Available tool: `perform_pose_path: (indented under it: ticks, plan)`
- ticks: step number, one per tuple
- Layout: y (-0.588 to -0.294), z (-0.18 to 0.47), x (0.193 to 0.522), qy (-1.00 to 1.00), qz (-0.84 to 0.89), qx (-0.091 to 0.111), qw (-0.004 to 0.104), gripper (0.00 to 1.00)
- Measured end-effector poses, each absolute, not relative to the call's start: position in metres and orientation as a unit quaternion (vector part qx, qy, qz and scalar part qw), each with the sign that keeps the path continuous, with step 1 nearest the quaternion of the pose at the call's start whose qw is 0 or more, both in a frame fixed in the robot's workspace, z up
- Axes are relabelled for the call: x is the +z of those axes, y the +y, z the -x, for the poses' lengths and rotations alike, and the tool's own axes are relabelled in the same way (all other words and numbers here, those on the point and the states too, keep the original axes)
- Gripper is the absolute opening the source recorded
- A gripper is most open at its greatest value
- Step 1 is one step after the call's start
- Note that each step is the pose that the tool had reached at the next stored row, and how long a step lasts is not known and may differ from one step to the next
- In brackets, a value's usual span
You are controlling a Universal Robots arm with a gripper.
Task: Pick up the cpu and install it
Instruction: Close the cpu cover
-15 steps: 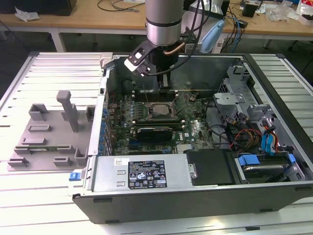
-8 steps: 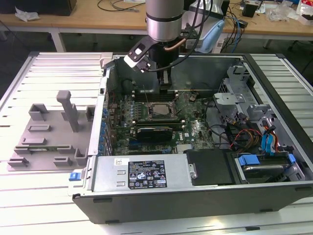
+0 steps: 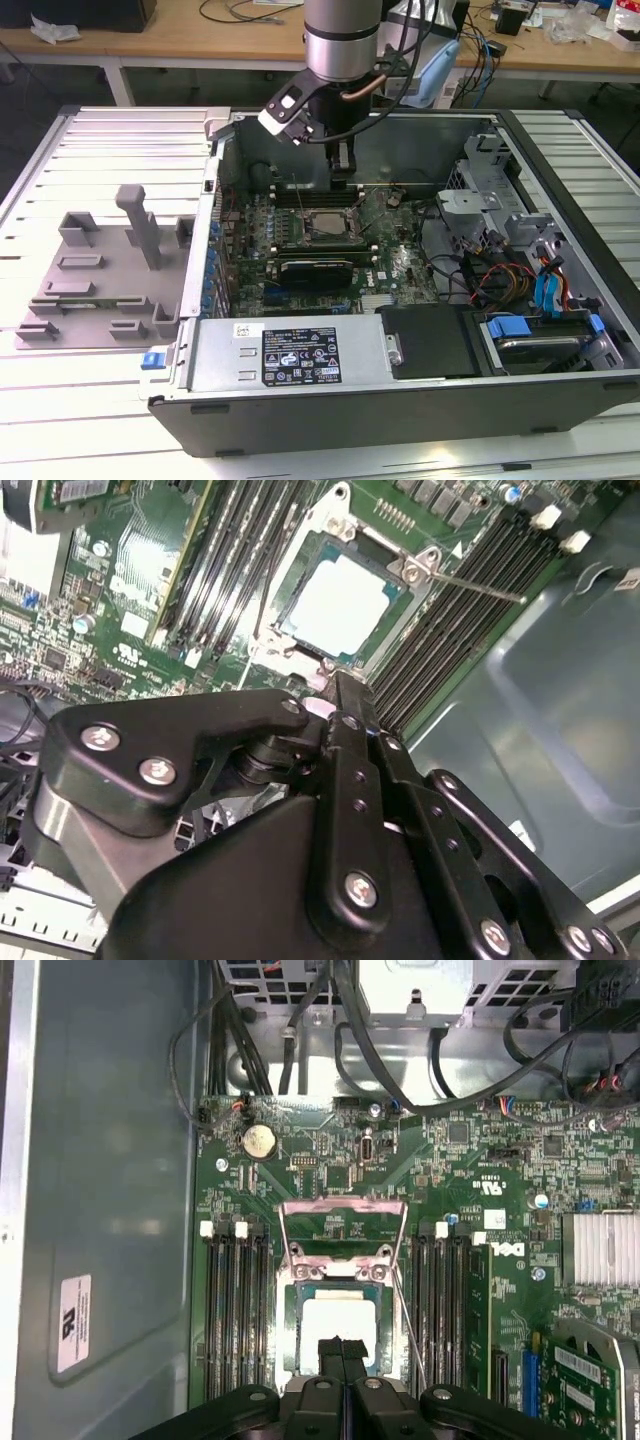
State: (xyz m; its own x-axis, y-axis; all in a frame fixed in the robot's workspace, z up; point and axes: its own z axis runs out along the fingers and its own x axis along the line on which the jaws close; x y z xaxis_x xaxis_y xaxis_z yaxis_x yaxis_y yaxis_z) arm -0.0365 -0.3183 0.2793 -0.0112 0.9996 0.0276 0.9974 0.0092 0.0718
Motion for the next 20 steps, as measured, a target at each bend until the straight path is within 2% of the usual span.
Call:
perform_pose_path:
  ticks: [20]
  plan:
    - [-0.318, 0.022, 0.279, 0.71, -0.703, 0.035, 0.015, 0.11]
